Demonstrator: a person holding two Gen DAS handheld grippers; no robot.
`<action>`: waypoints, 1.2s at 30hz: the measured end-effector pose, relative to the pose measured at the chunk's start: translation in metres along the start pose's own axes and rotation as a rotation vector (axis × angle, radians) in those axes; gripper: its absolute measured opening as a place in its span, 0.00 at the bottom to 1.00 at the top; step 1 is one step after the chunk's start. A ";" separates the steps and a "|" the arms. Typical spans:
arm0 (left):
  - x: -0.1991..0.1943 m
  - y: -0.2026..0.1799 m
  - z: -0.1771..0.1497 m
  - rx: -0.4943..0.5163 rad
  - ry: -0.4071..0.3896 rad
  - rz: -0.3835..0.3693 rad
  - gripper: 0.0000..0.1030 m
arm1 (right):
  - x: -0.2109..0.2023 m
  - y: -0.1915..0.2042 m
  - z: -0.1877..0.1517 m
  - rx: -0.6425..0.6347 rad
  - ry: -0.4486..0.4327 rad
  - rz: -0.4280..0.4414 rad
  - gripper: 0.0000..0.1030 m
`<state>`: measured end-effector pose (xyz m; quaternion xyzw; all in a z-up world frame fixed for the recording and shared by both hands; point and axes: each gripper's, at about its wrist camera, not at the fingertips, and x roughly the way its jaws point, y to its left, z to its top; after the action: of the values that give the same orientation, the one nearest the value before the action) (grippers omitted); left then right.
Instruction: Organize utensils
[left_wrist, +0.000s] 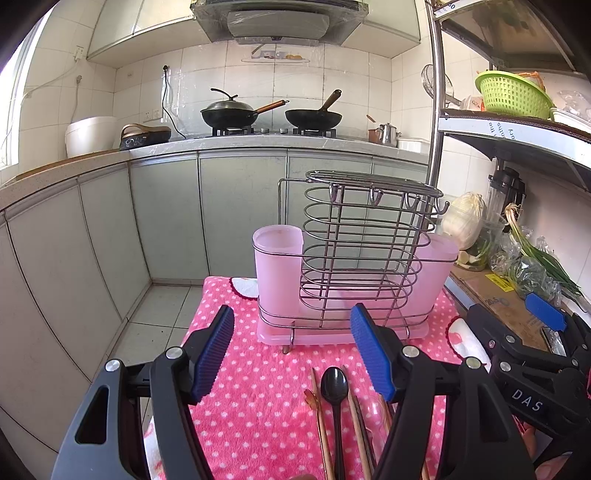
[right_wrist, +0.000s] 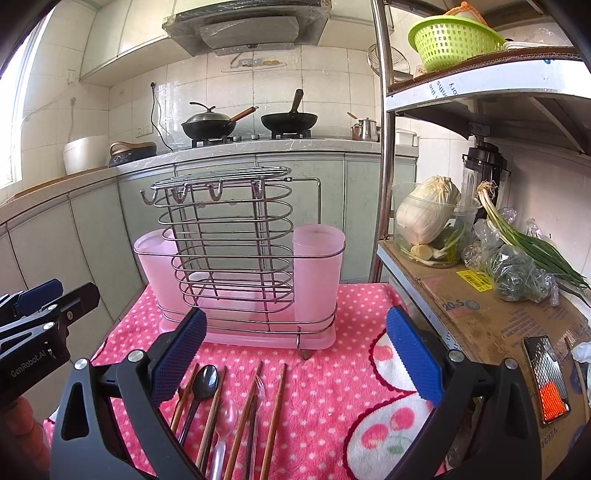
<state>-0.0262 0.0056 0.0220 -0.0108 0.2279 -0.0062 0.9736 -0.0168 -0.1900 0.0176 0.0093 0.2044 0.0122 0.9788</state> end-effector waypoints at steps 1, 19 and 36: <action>0.000 0.000 0.000 0.001 0.000 0.000 0.63 | 0.000 0.000 0.000 0.000 0.000 0.000 0.96; 0.027 0.033 -0.004 -0.073 0.197 -0.092 0.63 | 0.026 -0.018 -0.005 0.088 0.221 0.083 0.96; 0.107 0.039 -0.049 -0.179 0.641 -0.290 0.26 | 0.080 -0.036 -0.044 0.233 0.533 0.226 0.50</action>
<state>0.0488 0.0423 -0.0701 -0.1259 0.5172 -0.1271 0.8370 0.0397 -0.2235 -0.0552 0.1404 0.4515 0.0994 0.8755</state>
